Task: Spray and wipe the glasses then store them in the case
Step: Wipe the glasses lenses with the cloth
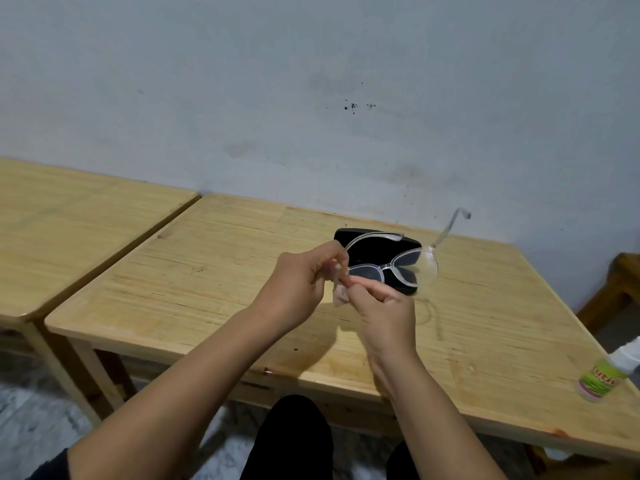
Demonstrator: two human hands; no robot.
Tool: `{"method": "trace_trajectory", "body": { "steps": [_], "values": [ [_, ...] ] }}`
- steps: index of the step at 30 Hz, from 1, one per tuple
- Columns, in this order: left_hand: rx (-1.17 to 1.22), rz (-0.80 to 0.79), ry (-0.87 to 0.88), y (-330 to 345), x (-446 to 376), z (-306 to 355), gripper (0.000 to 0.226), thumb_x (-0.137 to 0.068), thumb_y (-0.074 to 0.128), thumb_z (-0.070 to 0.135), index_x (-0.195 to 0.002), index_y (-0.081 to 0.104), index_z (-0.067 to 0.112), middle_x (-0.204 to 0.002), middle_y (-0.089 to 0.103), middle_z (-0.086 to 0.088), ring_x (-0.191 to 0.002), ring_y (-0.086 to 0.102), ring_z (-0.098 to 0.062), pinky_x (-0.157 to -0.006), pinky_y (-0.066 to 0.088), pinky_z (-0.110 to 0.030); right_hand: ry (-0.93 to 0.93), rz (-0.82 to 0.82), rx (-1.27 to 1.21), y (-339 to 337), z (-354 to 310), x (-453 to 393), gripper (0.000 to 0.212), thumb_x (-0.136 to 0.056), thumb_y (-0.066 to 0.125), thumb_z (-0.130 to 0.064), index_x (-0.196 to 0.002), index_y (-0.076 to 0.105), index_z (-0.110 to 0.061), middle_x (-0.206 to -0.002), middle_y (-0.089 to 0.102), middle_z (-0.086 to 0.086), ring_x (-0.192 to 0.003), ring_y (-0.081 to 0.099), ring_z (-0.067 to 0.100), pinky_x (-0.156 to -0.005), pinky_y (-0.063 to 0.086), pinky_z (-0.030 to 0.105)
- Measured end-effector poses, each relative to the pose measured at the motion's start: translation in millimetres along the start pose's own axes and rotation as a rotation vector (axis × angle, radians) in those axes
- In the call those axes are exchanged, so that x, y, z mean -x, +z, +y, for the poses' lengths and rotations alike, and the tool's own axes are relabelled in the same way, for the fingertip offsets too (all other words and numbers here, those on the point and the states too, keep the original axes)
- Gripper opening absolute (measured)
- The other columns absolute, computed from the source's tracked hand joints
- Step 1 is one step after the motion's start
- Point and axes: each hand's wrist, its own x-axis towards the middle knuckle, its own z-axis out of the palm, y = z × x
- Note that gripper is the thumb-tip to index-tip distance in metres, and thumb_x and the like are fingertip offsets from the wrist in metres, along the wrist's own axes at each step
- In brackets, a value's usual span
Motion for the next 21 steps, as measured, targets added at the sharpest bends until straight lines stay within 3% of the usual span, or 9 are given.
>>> {"method": "trace_trajectory", "body": {
  "steps": [3,5,7,10,15,21],
  "values": [
    [-0.001,0.01,-0.051,-5.2,1.2,-2.1,0.047,-0.083,0.041,-0.011,-0.08,0.05,0.035,-0.084,0.07,0.001,-0.084,0.068,-0.012,-0.074,0.051,-0.027,0.004,-0.063,0.097,-3.2,-1.2,-1.1,0.008,-0.075,0.07,-0.017,-0.075,0.077,-0.02,-0.075,0.075,-0.003,-0.081,0.068,0.012,-0.068,0.052,0.025],
    [0.003,0.011,-0.073,-6.8,3.7,-2.9,0.053,-0.083,0.039,-0.011,-0.074,0.047,0.04,-0.089,0.071,-0.003,-0.089,0.068,-0.012,-0.078,0.053,-0.032,0.005,-0.049,0.121,-6.0,-3.5,-0.7,0.008,-0.076,0.07,-0.018,-0.076,0.077,-0.021,-0.075,0.074,-0.005,-0.078,0.067,0.01,-0.061,0.05,0.017],
    [-0.003,0.014,-0.073,-6.7,6.3,-5.1,0.05,-0.083,0.038,-0.012,-0.077,0.049,0.036,-0.09,0.071,-0.005,-0.091,0.068,-0.012,-0.081,0.055,-0.037,0.001,0.022,0.12,-6.8,-2.9,0.5,0.011,-0.076,0.069,-0.014,-0.077,0.077,-0.023,-0.074,0.074,-0.006,-0.073,0.065,0.006,-0.054,0.048,0.012],
    [0.008,0.008,-0.077,-3.5,8.9,-4.9,0.048,-0.083,0.037,-0.014,-0.084,0.049,0.033,-0.09,0.071,-0.007,-0.091,0.068,-0.011,-0.082,0.055,-0.041,-0.003,0.212,-0.022,-3.1,1.9,2.9,0.015,-0.077,0.069,-0.01,-0.082,0.076,-0.023,-0.082,0.074,-0.006,-0.08,0.067,0.006,-0.064,0.051,0.018],
    [0.068,0.025,-0.048,8.5,14.3,2.0,0.044,-0.084,0.038,-0.013,-0.084,0.05,0.029,-0.089,0.07,-0.005,-0.092,0.067,-0.002,-0.084,0.056,-0.04,-0.135,0.439,-0.237,9.5,3.1,4.0,0.029,-0.081,0.066,-0.002,-0.079,0.072,-0.03,-0.101,0.072,-0.002,-0.098,0.066,0.009,-0.085,0.052,0.024],
    [0.075,0.044,0.004,15.3,15.3,9.8,0.044,-0.084,0.041,-0.013,-0.084,0.05,0.029,-0.084,0.068,-0.004,-0.09,0.066,-0.001,-0.078,0.053,-0.027,-0.21,0.46,-0.18,8.4,6.1,-1.8,0.03,-0.084,0.064,-0.006,-0.081,0.069,-0.035,-0.102,0.072,0.0,-0.097,0.066,0.009,-0.081,0.05,0.019]
  ]
}}
